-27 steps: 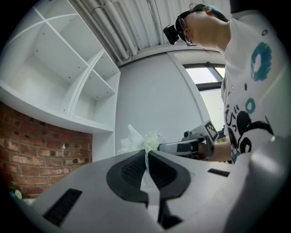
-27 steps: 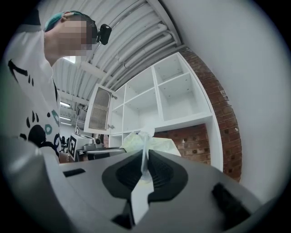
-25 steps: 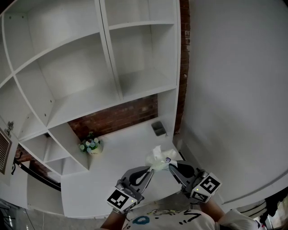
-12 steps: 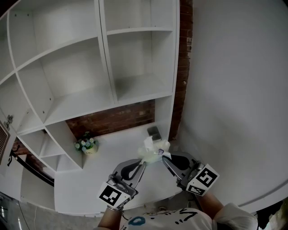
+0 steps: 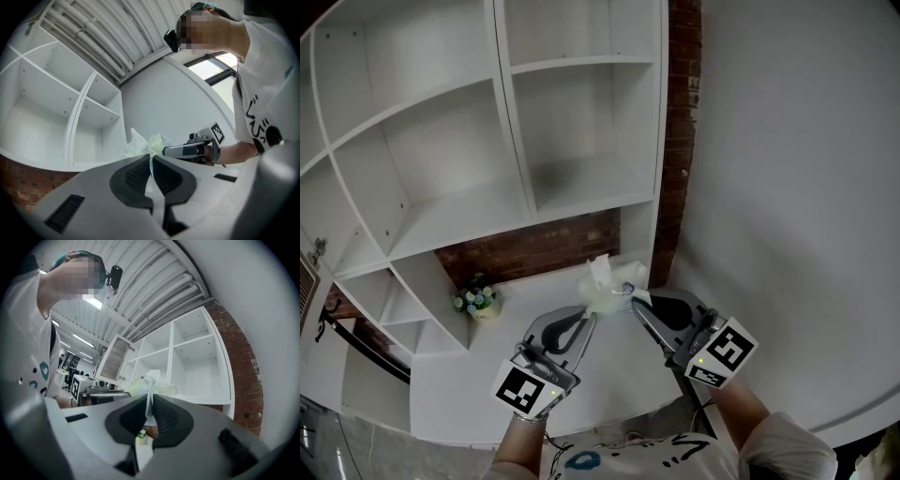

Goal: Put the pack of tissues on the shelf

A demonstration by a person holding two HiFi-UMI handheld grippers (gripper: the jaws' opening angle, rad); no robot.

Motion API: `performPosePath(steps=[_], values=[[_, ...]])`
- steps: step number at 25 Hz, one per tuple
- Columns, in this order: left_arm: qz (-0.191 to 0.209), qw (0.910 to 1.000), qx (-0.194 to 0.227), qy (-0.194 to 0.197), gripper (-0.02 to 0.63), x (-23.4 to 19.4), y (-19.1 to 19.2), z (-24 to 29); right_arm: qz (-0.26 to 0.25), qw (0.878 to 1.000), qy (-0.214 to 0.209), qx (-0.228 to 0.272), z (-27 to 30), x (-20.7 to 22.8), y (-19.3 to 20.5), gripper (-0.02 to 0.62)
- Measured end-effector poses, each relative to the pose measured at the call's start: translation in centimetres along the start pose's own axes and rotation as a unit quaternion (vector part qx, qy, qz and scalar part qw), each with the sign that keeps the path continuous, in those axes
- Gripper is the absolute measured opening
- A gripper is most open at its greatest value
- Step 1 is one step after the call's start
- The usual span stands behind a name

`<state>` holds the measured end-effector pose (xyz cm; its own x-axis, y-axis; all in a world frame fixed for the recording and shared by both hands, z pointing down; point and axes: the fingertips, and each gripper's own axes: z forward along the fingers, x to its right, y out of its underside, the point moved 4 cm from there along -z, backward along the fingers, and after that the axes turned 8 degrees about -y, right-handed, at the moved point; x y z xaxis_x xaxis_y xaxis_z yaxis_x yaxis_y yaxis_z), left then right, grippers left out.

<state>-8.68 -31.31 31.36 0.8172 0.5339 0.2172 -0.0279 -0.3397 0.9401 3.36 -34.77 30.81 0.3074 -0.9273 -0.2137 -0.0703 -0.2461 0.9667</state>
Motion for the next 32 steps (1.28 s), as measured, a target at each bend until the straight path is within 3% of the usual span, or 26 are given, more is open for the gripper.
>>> performPosePath(steps=[12, 23, 32], values=[[0.039, 0.999, 0.02, 0.002, 0.017, -2.9, -4.4, 2.9, -0.008, 1.0, -0.001, 0.017, 2.0, 3.3, -4.3, 0.037], [0.11, 0.9928, 0.047, -0.002, 0.017, -3.0, -5.6, 3.1, -0.08, 0.996, -0.001, 0.041, 2.2, 3.3, -5.8, 0.038], [0.129, 0.9896, 0.062, -0.013, 0.017, -5.6, -9.4, 6.0, -0.121, 0.992, 0.002, 0.041, 3.9, 6.2, -10.3, 0.038]])
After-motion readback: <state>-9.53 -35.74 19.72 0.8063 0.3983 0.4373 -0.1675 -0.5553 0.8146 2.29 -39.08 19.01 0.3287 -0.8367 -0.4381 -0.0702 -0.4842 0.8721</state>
